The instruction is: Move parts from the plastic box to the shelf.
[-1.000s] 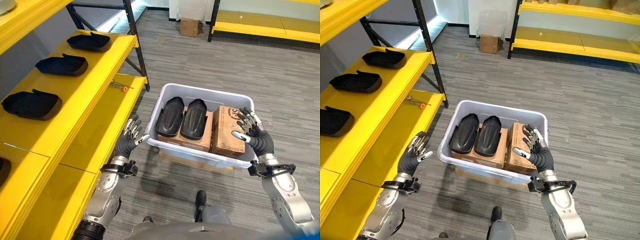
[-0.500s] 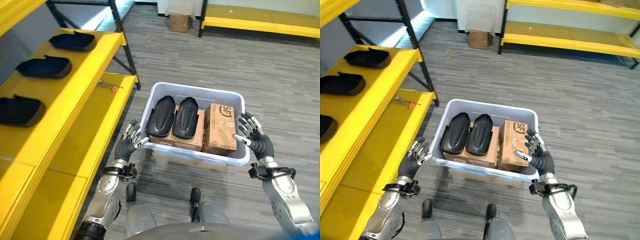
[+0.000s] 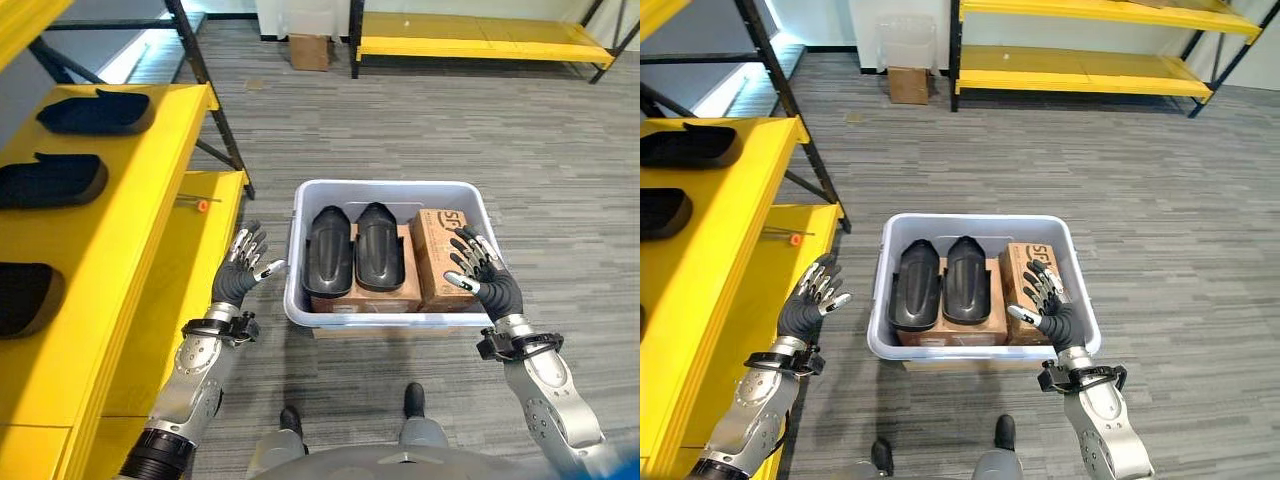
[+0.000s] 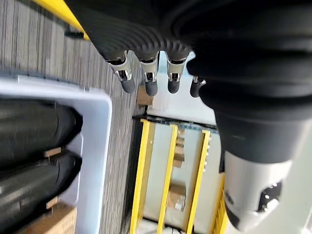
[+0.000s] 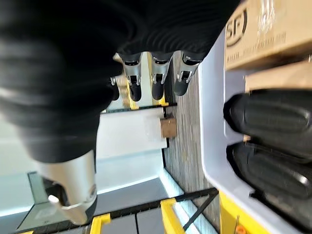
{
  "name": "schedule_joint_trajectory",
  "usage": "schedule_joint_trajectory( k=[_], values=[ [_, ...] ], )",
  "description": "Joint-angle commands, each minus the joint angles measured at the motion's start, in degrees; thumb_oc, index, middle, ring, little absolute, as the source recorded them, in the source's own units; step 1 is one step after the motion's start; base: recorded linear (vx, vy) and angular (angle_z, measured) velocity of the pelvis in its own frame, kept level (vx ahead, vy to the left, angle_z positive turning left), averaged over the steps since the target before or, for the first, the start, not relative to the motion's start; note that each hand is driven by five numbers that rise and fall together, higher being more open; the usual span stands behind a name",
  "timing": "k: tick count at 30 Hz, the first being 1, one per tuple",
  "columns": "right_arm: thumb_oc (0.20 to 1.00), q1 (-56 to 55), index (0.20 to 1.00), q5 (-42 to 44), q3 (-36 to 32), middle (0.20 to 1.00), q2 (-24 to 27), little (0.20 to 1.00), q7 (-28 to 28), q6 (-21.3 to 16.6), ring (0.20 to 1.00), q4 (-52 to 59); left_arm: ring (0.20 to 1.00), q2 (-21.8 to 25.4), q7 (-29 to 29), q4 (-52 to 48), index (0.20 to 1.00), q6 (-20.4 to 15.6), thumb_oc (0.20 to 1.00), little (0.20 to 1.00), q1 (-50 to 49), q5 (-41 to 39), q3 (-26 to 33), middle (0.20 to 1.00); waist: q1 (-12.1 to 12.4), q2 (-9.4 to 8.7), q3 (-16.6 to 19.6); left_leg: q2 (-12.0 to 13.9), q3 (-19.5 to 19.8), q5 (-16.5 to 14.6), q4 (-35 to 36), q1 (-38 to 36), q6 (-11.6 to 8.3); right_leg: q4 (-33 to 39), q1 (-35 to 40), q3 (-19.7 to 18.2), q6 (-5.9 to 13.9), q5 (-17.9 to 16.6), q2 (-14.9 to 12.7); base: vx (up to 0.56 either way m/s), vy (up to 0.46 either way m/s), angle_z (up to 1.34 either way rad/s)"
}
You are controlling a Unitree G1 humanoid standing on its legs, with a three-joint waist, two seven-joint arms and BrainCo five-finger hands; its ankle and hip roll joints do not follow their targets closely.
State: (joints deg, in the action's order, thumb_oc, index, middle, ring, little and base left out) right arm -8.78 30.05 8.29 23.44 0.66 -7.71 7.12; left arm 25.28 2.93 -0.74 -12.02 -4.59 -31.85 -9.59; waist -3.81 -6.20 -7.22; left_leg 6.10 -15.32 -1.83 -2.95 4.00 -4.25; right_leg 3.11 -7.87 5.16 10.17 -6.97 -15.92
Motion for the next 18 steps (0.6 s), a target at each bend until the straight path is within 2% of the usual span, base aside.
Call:
schedule_joint_trajectory(
  k=[1,5,6,10,18],
  values=[
    [1.0,5.16,1.0,-2.02,-1.3,1.0,2.64,1.0,-2.09,-3.15,1.0,2.01,1.0,0.5,0.66,-3.43,1.0,-3.74,1.0,1.0,2.66,1.65,-0.02,1.0,0.5,1.19,-1.12,6.14,2.03,1.61,-4.25,4.77,-1.51,-3.3,2.46,-0.65,2.35,-0.71,-3.44,-0.09,-0.086,-0.19],
    [1.0,10.58,1.0,-3.62,-0.07,1.0,2.43,1.0,-4.98,-3.96,1.0,0.34,1.0,0.19,2.04,-3.62,1.0,-4.34,1.0,1.0,5.49,1.4,-0.74,1.0,0.49,1.92,-3.19,7.04,2.38,3.22,-3.83,7.72,-2.36,-3.8,-1.19,-0.85,1.91,-0.24,-2.67,-0.12,-0.083,-0.09],
    [1.0,16.74,1.0,-5.39,1.34,1.0,1.66,1.0,-8.52,-4.95,1.0,-2.51,1.0,-0.42,3.57,-3.74,1.0,-5.27,1.0,1.0,7.99,0.95,-1.53,1.0,0.72,2.96,-5.24,7.47,2.76,4.31,-3.51,10.24,-2.65,-4.41,-4.29,-1.0,1.68,0.04,-2.22,-0.14,-0.083,0.01],
    [1.0,28.0,1.0,-8.45,4.62,1.0,-0.24,1.0,-14.6,-5.5,1.0,-8.11,1.0,-1.54,7.09,-3.99,1.0,-6.62,1.0,1.0,12.64,1.07,-2.82,1.0,1.79,4.97,-9.21,7.61,2.94,5.4,-3.74,14.02,-2.86,-5.88,-8.82,-1.16,1.63,-0.22,-2.33,-0.12,-0.079,-0.05],
    [1.0,38.12,1.0,-10.22,5.54,1.0,-1.73,1.0,-20.42,-5.08,1.0,-14.9,1.0,-1.78,10.31,-3.84,1.0,-7.36,1.0,1.0,15.64,2.01,-2.78,1.0,3.37,6.86,-12.23,6.83,3.58,6.04,-3.99,17.67,-2.92,-6.17,-11.68,-0.98,1.31,-1.07,-2.88,-0.03,-0.019,0.0]
  ],
)
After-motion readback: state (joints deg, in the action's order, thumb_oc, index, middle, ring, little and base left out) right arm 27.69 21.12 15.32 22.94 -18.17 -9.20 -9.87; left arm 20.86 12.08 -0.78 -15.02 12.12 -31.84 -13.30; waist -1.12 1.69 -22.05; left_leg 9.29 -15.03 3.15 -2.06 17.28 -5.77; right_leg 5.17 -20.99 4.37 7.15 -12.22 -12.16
